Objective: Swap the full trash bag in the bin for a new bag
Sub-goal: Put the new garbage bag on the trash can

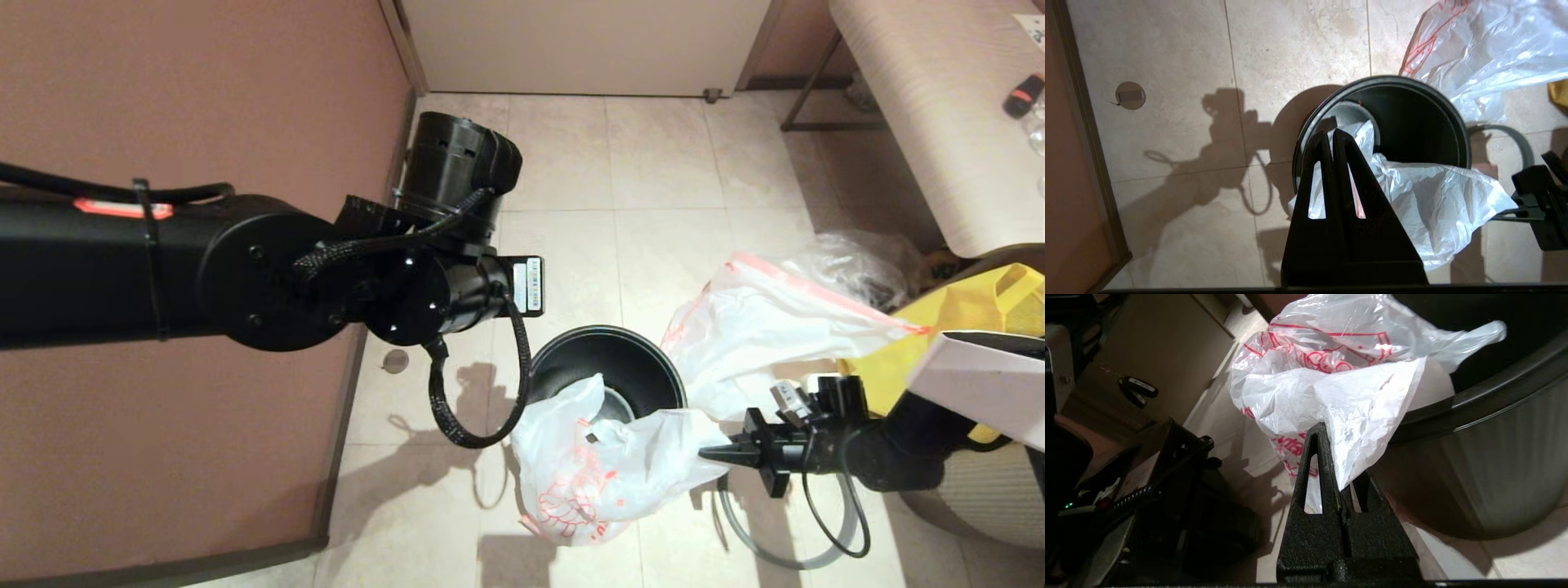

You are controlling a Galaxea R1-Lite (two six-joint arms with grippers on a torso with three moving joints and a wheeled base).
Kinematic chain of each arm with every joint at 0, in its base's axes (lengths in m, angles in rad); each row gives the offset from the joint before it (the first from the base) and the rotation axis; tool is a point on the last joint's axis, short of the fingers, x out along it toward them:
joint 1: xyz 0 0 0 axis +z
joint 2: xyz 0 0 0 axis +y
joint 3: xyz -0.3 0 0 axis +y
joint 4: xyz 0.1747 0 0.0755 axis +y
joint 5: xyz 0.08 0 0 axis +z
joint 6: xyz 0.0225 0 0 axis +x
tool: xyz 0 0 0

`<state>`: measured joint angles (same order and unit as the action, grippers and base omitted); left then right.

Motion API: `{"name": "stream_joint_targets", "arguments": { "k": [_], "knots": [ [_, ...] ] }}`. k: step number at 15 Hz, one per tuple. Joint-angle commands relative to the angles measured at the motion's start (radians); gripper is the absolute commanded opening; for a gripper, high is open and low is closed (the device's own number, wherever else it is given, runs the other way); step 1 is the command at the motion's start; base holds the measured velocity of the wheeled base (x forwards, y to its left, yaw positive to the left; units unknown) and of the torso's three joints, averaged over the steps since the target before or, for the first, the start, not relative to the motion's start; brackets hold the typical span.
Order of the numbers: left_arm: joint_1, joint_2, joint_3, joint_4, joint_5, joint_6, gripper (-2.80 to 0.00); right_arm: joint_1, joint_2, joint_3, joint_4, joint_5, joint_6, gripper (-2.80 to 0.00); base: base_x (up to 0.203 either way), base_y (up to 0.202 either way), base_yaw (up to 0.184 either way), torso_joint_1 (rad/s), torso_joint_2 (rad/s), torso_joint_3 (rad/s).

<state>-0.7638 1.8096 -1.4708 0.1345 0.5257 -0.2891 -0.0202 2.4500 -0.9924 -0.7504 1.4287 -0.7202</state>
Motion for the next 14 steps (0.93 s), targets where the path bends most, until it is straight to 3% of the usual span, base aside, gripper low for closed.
{"name": "stream_joint_targets", "arguments": {
  "k": [1, 4, 5, 7, 11, 14],
  "knots": [
    [0.003, -0.045, 0.009, -0.001, 0.003, -0.008, -2.8, -0.012, -0.117, 0.051, 0.005, 0.003, -0.001, -2.8, 0.0, 0.0, 0.0, 0.0, 0.0, 0.0],
    [-0.007, -0.086, 0.021, -0.015, 0.007, -0.017, -2.8, -0.003, -0.345, 0.062, 0.202, -0.004, 0.018, -2.8, 0.0, 0.0, 0.0, 0.0, 0.0, 0.0],
    [-0.013, -0.102, 0.042, -0.031, 0.011, -0.019, -2.8, 0.013, -0.418, 0.052, 0.327, -0.006, 0.028, -2.8, 0.0, 0.0, 0.0, 0.0, 0.0, 0.0],
    [-0.026, -0.147, 0.147, -0.097, 0.016, -0.02, -2.8, 0.082, -0.53, -0.026, 0.703, -0.045, 0.048, -2.8, 0.0, 0.0, 0.0, 0.0, 0.0, 0.0],
    [-0.085, -0.255, 0.426, -0.317, 0.02, -0.028, -2.8, 0.177, -0.46, -0.507, 1.337, -0.108, 0.07, -2.8, 0.0, 0.0, 0.0, 0.0, 0.0, 0.0],
    [-0.112, -0.313, 0.607, -0.584, 0.018, -0.031, -2.8, 0.208, -0.326, -0.902, 1.812, -0.122, 0.028, -2.8, 0.0, 0.0, 0.0, 0.0, 0.0, 0.0]
  ]
}}
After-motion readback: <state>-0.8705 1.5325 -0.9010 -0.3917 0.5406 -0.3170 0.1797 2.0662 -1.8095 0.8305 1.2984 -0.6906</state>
